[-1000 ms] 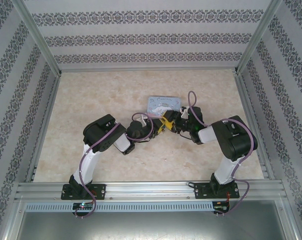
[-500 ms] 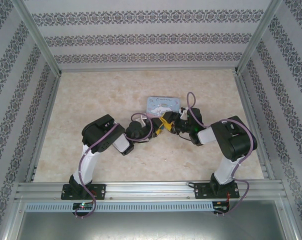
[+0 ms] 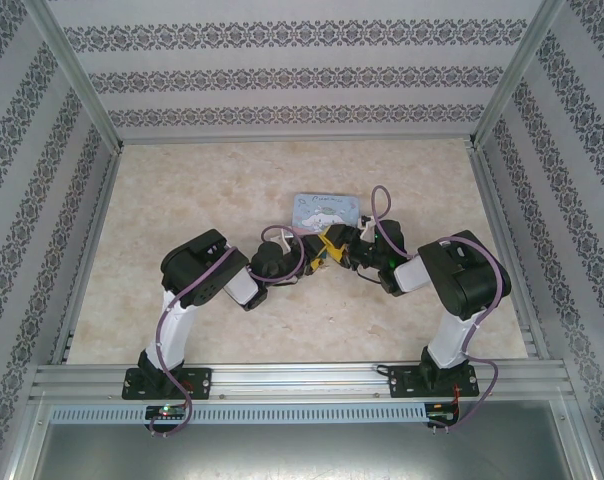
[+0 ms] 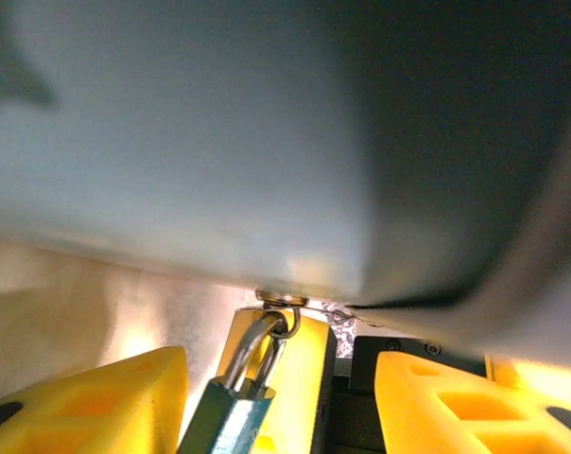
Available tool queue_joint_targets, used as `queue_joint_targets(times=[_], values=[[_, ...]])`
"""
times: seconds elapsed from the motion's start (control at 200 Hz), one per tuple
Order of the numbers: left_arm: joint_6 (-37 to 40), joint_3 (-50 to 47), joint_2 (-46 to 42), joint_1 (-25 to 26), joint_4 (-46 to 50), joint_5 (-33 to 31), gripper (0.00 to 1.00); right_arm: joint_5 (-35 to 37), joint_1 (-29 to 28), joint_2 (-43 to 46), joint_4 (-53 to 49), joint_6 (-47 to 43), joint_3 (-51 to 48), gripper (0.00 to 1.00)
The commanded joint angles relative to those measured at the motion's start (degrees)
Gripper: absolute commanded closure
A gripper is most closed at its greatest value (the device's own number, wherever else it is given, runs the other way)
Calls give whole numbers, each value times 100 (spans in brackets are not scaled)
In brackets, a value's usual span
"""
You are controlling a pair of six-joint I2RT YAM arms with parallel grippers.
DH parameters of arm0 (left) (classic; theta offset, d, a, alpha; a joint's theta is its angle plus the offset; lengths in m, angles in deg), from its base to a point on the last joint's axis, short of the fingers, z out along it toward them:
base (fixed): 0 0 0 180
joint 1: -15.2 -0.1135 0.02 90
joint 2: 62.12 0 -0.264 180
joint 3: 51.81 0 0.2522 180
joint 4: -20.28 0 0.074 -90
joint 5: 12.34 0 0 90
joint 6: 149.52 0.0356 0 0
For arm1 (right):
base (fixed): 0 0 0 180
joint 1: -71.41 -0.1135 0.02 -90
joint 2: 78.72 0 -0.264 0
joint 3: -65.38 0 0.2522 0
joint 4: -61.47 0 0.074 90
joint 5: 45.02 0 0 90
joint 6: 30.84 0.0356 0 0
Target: Unlock a padlock with a key
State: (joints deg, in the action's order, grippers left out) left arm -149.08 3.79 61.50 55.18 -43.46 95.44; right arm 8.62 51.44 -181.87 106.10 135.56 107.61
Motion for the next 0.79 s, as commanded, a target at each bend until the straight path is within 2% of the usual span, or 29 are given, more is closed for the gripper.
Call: queue_joint_targets(times=[0.0,0.605,0.789], values=[[-90,32,-153,133,59,421,42,-607,-352,-48,-168,-33,-238,42],[13,-397,-515,71,-73,140,39,-532,-136,-255,147,-7,-541,42],[364,-515,-866,71,512,39,37,-504,-38,-388,430,58,-657,43]])
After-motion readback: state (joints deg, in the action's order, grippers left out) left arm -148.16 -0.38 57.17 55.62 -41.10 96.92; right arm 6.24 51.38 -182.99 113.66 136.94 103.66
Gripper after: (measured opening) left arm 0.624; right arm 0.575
